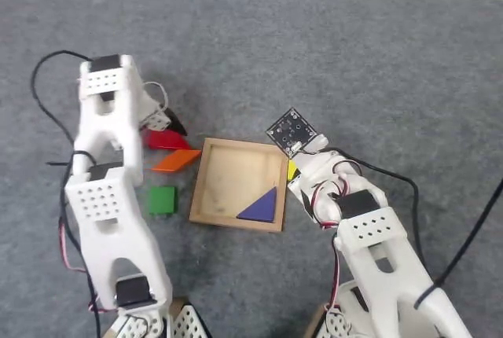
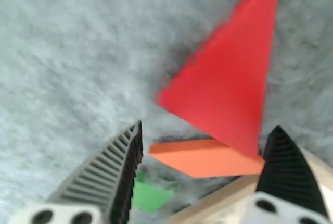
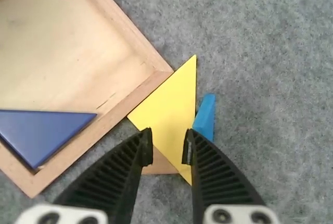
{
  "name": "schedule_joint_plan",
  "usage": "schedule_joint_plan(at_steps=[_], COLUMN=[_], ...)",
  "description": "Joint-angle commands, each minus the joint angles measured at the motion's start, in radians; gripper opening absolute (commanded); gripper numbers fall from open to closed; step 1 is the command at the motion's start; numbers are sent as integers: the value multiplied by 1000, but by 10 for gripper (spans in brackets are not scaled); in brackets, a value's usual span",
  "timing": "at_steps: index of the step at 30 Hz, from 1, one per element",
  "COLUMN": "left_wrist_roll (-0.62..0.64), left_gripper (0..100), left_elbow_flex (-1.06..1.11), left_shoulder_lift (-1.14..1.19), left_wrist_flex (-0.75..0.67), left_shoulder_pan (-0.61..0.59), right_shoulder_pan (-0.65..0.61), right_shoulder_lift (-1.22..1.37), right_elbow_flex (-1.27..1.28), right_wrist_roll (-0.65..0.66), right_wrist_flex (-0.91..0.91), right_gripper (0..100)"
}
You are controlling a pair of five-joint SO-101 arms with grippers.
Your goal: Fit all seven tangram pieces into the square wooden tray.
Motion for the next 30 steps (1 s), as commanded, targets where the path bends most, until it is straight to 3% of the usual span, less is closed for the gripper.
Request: schedule_joint_plan(at_steps=[1, 19, 24, 30], left_wrist_roll=[-48, -58, -198, -127], left_gripper=[356, 308, 308, 308], left_elbow_flex=[-39, -36, -38, 36], left_shoulder_lift=[-41, 12, 12, 12], left_wrist_flex=[2, -141, -152, -169], left_shoulder_pan=[-15, -18, -12, 0], right_shoulder_pan=[-5, -5, -5, -7], right_shoulder_lift=[-53, -45, -45, -45], right_elbow_flex=[-58, -58, -58, -58], right_wrist_roll=[15, 15, 15, 15], right_wrist_flex=[12, 12, 12, 12], right_gripper=[105, 105, 105, 105])
